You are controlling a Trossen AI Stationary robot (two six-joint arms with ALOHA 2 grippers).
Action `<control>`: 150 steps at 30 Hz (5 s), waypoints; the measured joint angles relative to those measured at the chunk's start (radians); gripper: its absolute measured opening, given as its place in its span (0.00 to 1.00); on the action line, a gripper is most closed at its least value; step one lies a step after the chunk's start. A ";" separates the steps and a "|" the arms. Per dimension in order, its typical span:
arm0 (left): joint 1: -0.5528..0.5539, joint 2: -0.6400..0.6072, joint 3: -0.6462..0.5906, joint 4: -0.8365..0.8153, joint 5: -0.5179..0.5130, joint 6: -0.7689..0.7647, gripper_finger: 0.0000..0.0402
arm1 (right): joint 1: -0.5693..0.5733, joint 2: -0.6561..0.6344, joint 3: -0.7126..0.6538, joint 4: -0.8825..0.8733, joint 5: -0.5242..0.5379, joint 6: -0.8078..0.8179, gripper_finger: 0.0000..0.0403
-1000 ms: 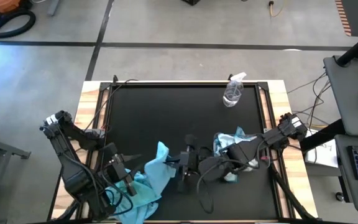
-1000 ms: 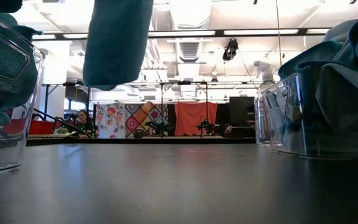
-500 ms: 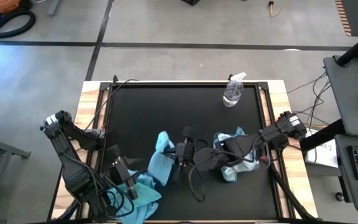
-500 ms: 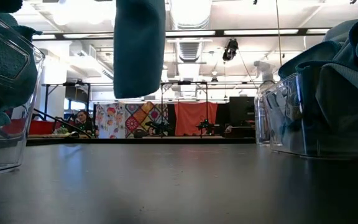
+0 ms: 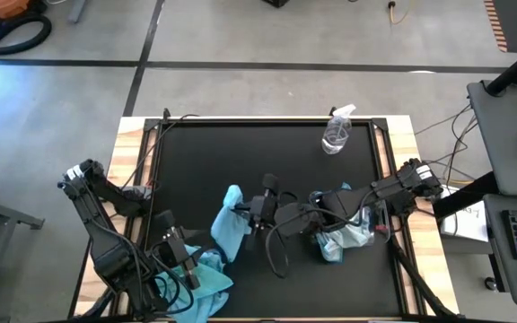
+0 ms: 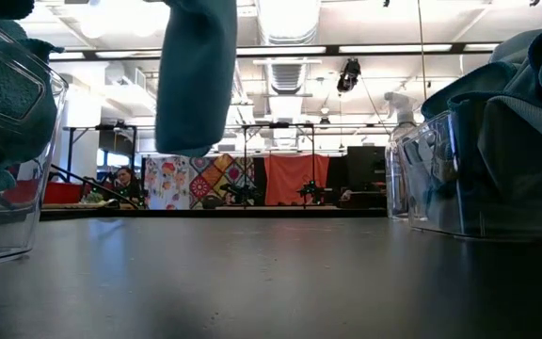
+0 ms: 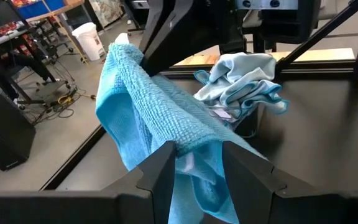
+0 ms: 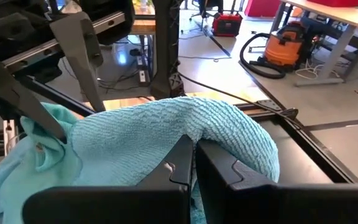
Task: Sort microfiber towel by color & place in baskets
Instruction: Put the blue microfiber towel into the left transparent bin
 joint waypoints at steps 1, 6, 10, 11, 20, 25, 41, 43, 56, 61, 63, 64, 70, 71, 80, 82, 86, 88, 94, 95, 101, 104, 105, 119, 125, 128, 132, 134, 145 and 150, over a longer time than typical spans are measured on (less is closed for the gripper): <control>0.000 0.000 0.000 0.000 0.000 0.000 0.30 | 0.000 0.000 0.000 0.000 0.000 -0.001 0.02; 0.000 0.000 0.000 0.000 0.000 0.000 0.30 | 0.002 0.000 0.000 0.000 -0.035 -0.004 0.02; 0.000 0.000 0.000 0.000 0.000 0.000 0.30 | 0.002 0.000 0.000 0.011 -0.171 0.029 0.02; 0.000 0.000 0.000 0.000 0.000 0.000 0.30 | 0.002 0.000 0.000 0.016 -0.196 0.033 0.02; 0.000 0.000 0.000 0.000 -0.002 0.000 0.30 | 0.007 0.000 0.000 0.020 -0.212 0.029 0.02; 0.000 0.000 0.000 0.000 -0.002 0.000 0.30 | 0.011 0.000 0.000 0.020 -0.224 -0.003 0.02; 0.018 0.000 0.000 0.000 -0.003 0.000 0.30 | 0.011 0.000 0.000 0.072 -0.314 -0.039 0.02; 0.023 0.000 0.000 0.001 -0.001 0.000 0.30 | 0.010 0.000 0.000 0.076 -0.313 -0.038 0.02; 0.038 0.000 -0.001 0.053 0.057 0.062 0.22 | 0.008 0.000 -0.004 0.080 -0.305 -0.030 0.02; 0.038 0.000 -0.001 0.081 0.059 0.103 0.02 | 0.008 0.000 -0.006 0.079 -0.305 -0.031 0.02; 0.038 0.000 -0.001 0.081 0.059 0.115 0.02 | 0.008 0.000 -0.007 0.075 -0.305 -0.031 0.02; 0.038 0.000 -0.001 0.081 0.059 0.120 0.02 | 0.008 0.000 -0.007 0.070 -0.305 -0.031 0.02; 0.038 0.000 -0.002 0.080 0.059 0.123 0.00 | 0.008 0.000 -0.011 0.062 -0.305 -0.046 0.02; 0.038 0.000 -0.002 0.080 0.059 0.123 0.00 | 0.008 0.000 -0.011 0.062 -0.305 -0.047 0.02; 0.038 0.000 -0.002 0.080 0.059 0.123 0.00 | 0.010 0.000 -0.011 0.039 -0.314 -0.083 0.16; 0.038 0.000 -0.002 0.080 0.059 0.123 0.00 | 0.011 0.000 -0.011 0.022 -0.314 -0.073 0.21; 0.037 0.000 -0.002 0.081 0.059 0.123 0.00 | 0.016 0.000 -0.011 -0.031 -0.314 -0.027 0.32; 0.032 0.000 -0.002 0.080 0.064 0.123 0.00 | 0.021 -0.002 -0.011 -0.094 -0.316 0.008 0.36; -0.008 0.000 0.054 0.064 0.190 0.153 0.00 | 0.040 -0.009 0.020 -0.371 -0.315 0.159 0.43; -0.017 0.000 0.067 0.061 0.195 0.155 0.00 | 0.044 -0.009 0.022 -0.402 -0.315 0.181 0.43; -0.078 0.000 0.180 -0.015 0.195 0.145 0.00 | 0.083 -0.009 0.022 -0.507 -0.315 0.257 0.42; -0.111 0.000 0.255 -0.038 0.174 0.142 0.00 | 0.110 -0.009 0.022 -0.575 -0.315 0.293 0.41; -0.122 0.000 0.282 -0.044 0.160 0.147 0.00 | 0.120 -0.009 0.021 -0.599 -0.315 0.314 0.40; -0.277 -0.002 0.571 -0.290 0.135 0.019 0.00 | 0.300 -0.009 0.014 -0.793 -0.306 0.512 0.37; -0.367 -0.006 0.597 -0.343 0.101 -0.087 0.00 | 0.370 -0.009 0.003 -0.795 -0.277 0.516 0.36; -0.406 -0.006 0.596 -0.356 0.101 -0.097 0.00 | 0.394 -0.009 -0.004 -0.796 -0.247 0.516 0.35; -0.455 -0.006 0.593 -0.356 0.101 -0.108 0.00 | 0.408 -0.009 -0.013 -0.795 -0.225 0.517 0.33; -0.469 -0.006 0.589 -0.354 0.101 -0.108 0.00 | 0.409 -0.009 -0.019 -0.795 -0.225 0.530 0.33; -0.470 -0.012 0.405 -0.356 0.109 -0.183 0.00 | 0.408 -0.009 -0.051 -0.797 -0.193 0.555 0.31; -0.463 -0.069 0.238 -0.357 0.119 -0.370 0.00 | 0.408 -0.009 -0.051 -0.797 -0.193 0.558 0.30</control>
